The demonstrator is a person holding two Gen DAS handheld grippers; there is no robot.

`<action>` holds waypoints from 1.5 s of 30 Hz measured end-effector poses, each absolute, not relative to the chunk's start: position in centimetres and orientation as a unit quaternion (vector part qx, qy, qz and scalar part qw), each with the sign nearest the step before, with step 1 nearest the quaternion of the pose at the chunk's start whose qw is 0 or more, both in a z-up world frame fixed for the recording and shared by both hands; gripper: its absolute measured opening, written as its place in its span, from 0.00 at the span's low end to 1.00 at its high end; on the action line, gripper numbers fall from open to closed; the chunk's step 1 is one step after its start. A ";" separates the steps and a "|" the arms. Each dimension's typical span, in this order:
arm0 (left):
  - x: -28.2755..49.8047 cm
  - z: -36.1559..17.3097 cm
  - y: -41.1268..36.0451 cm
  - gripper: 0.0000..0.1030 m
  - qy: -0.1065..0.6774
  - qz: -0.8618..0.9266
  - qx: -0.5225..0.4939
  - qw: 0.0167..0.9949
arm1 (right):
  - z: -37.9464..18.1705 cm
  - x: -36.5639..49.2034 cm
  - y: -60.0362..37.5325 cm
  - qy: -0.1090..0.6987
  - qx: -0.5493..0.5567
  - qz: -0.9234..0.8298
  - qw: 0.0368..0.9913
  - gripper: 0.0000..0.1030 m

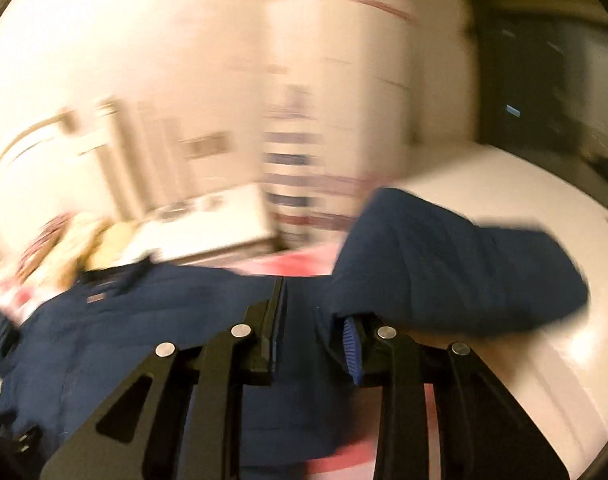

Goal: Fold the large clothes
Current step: 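Grasp the jacket sleeve with the right tool and fold it across the body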

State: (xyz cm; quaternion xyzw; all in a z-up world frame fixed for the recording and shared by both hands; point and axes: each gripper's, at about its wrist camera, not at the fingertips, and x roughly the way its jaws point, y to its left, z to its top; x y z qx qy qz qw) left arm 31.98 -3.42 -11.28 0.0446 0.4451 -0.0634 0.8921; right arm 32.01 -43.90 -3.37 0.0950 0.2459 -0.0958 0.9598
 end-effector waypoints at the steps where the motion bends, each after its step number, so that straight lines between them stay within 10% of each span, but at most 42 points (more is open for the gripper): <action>1: 31.9 -11.3 -3.4 0.98 0.445 -0.064 0.044 0.892 | -2.9 32.4 -41.0 0.247 0.075 -0.061 0.964 0.30; 14: 31.8 -11.3 -3.0 0.98 0.444 -0.068 0.038 0.893 | -12.1 34.0 -25.0 0.421 -0.095 0.100 0.897 0.33; 16: 31.8 -11.3 -3.0 0.98 0.444 -0.068 0.037 0.893 | -11.4 33.8 -26.1 0.446 -0.067 0.119 0.884 0.52; 17: 31.8 -11.3 -3.0 0.98 0.444 -0.068 0.037 0.893 | -10.8 33.2 -26.3 0.454 -0.049 0.138 0.879 0.78; 19: 31.8 -11.2 -2.9 0.98 0.443 -0.068 0.037 0.893 | -9.5 31.4 -27.4 0.446 -0.010 0.159 0.881 0.91; 39: 31.8 -11.2 -2.8 0.98 0.442 -0.071 0.032 0.894 | -13.3 31.5 -49.6 0.373 0.454 0.036 0.808 0.72; 45: 31.8 -11.2 -2.8 0.98 0.442 -0.071 0.032 0.894 | -8.2 33.0 -46.0 0.312 0.340 -0.006 0.887 0.38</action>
